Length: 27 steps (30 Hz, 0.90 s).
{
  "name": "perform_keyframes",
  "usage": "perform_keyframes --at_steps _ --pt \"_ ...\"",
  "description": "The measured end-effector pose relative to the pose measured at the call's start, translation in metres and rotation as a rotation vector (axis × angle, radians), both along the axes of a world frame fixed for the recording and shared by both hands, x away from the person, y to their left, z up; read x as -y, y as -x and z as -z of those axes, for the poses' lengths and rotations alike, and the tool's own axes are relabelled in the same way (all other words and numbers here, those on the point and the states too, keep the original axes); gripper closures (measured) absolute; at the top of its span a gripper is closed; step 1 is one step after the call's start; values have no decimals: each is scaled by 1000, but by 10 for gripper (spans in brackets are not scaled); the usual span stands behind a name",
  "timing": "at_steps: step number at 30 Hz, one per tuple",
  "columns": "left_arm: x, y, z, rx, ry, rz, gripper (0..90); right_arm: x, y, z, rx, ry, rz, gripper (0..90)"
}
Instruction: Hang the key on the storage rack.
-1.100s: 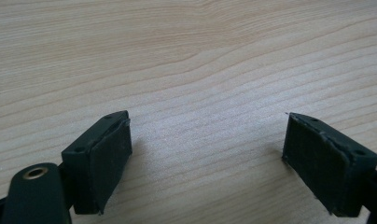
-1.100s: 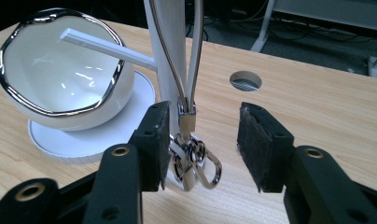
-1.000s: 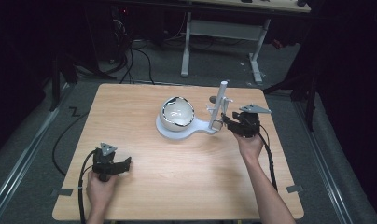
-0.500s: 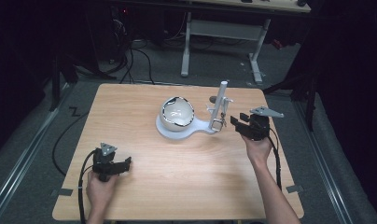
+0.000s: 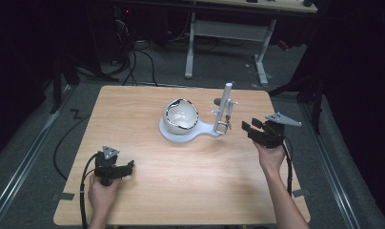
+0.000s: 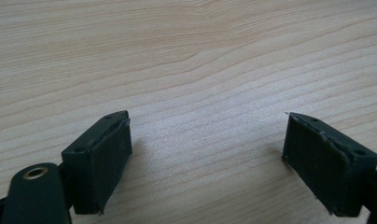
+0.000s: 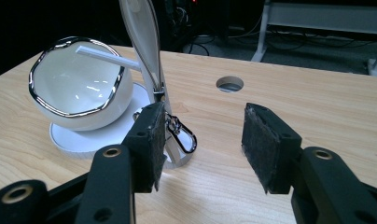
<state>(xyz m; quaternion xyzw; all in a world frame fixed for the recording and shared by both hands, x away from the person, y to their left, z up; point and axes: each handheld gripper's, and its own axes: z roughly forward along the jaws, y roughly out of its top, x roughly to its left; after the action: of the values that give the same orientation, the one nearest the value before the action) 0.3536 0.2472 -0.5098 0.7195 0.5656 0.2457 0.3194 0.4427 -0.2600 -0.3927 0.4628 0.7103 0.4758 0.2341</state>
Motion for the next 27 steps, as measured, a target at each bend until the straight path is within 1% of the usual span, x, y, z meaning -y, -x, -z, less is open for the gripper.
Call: perform_keyframes --at_steps 5,13,19,27 --pt "0 0 0 0 0 0 159 6 5 -2 8 -8 -2 497" --pt "0 0 0 0 0 0 159 14 14 0 -1 -19 -4 497" --pt "0 0 0 0 0 0 159 18 21 0 5 -28 0 497" --pt "0 0 0 0 -1 0 159 24 27 6 -4 -36 6 499"
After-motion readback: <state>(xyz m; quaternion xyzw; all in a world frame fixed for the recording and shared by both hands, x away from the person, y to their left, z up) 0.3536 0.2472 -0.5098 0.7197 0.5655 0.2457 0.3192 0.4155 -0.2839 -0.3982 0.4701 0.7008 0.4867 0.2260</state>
